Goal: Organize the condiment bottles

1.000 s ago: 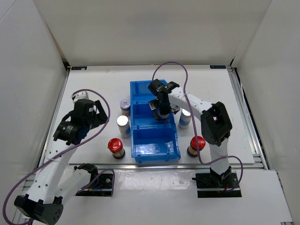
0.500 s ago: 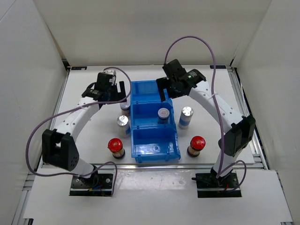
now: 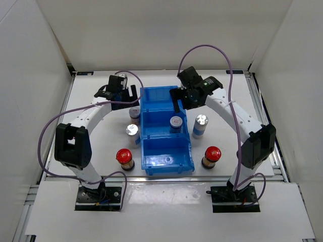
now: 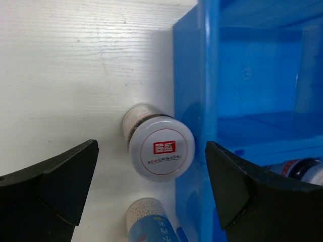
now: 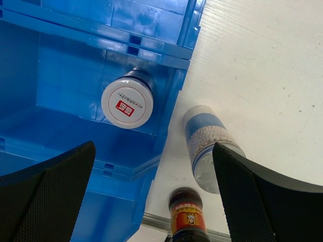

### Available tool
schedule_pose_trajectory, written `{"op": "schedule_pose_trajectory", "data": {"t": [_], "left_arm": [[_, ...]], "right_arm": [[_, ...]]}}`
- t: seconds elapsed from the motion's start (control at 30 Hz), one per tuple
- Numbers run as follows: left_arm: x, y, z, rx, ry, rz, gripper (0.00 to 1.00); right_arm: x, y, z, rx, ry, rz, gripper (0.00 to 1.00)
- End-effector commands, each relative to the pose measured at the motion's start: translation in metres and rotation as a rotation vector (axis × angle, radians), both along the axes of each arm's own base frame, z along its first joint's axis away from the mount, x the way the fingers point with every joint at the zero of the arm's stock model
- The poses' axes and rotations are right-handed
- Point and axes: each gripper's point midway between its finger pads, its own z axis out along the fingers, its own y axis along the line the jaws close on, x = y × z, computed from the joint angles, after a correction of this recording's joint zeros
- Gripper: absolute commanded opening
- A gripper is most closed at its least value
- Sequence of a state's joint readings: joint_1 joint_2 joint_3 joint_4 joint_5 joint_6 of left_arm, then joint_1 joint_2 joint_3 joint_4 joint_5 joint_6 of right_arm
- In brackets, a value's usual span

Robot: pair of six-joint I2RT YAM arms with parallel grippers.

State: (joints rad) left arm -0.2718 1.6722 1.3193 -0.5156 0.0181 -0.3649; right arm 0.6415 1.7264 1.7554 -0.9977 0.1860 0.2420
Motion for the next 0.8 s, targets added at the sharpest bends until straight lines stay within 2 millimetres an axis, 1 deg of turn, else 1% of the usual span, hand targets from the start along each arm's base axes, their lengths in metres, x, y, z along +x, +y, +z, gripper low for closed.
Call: {"op": "schedule_pose_trajectory", "data": {"t": [0.0,0.07,0.1,0.17,0.2,0.27,0.3,0.33,0.37,0.4,0.43,0.47,0.53,0.57,0.6,0.67,0.73,0.77], "left_arm": [[-0.007,0.005,0.003,-0.023,0.003,0.041,0.97],[-0.014,0.005,-0.005,-0.026,0.025,0.033,0.97],[-0.012,0.004,-0.003,-0.036,0.019,0.041,0.97],[-0.016,0.005,-0.011,-0.032,0.034,0.042,0.97],[-0.020,0.006,-0.017,-0.028,0.047,0.042,0.95],[-0.020,0.006,-0.019,-0.035,0.046,0.049,0.94],[-0.023,0.006,-0.024,-0.038,0.061,0.057,0.93],[-0.027,0.007,-0.029,-0.040,0.078,0.066,0.93],[-0.025,0.006,-0.028,-0.043,0.069,0.065,0.93],[-0.028,0.007,-0.033,-0.045,0.084,0.073,0.92],[-0.030,0.009,-0.037,-0.036,0.091,0.079,0.92],[-0.030,0.009,-0.037,-0.035,0.091,0.079,0.92],[-0.029,0.015,-0.040,-0.010,0.099,0.112,0.92],[-0.030,0.017,-0.039,0.002,0.107,0.120,0.92],[-0.032,0.020,-0.045,0.015,0.124,0.126,0.91],[-0.033,0.022,-0.046,0.027,0.130,0.134,0.91],[-0.032,0.033,-0.047,0.060,0.129,0.168,0.92],[-0.037,0.037,-0.053,0.075,0.146,0.175,0.92]], "right_arm": [[-0.002,-0.003,0.016,0.026,-0.044,0.027,1.00],[-0.002,-0.005,0.020,0.026,-0.057,0.022,1.00],[-0.003,-0.006,0.016,0.014,-0.050,0.030,1.00],[-0.003,-0.008,0.020,0.011,-0.063,0.023,1.00],[-0.003,-0.011,0.016,-0.001,-0.059,0.019,1.00],[-0.003,-0.011,0.016,-0.006,-0.061,0.026,1.00],[-0.003,-0.011,0.016,-0.006,-0.061,0.026,1.00],[-0.004,-0.012,0.019,-0.001,-0.068,0.026,1.00],[-0.003,-0.013,0.020,-0.012,-0.075,0.029,1.00],[-0.004,-0.014,0.016,-0.017,-0.067,0.029,1.00],[-0.004,-0.017,0.021,-0.017,-0.082,0.023,1.00],[-0.004,-0.017,0.021,-0.017,-0.082,0.023,1.00],[-0.006,-0.019,0.021,-0.024,-0.083,0.032,1.00],[-0.008,-0.022,0.021,-0.030,-0.087,0.027,1.00],[-0.008,-0.022,0.021,-0.030,-0.088,0.027,1.00],[-0.009,-0.025,0.021,-0.037,-0.092,0.022,1.00],[-0.012,-0.029,0.016,-0.053,-0.083,0.018,1.00],[-0.012,-0.031,0.016,-0.059,-0.087,0.013,1.00]]}}
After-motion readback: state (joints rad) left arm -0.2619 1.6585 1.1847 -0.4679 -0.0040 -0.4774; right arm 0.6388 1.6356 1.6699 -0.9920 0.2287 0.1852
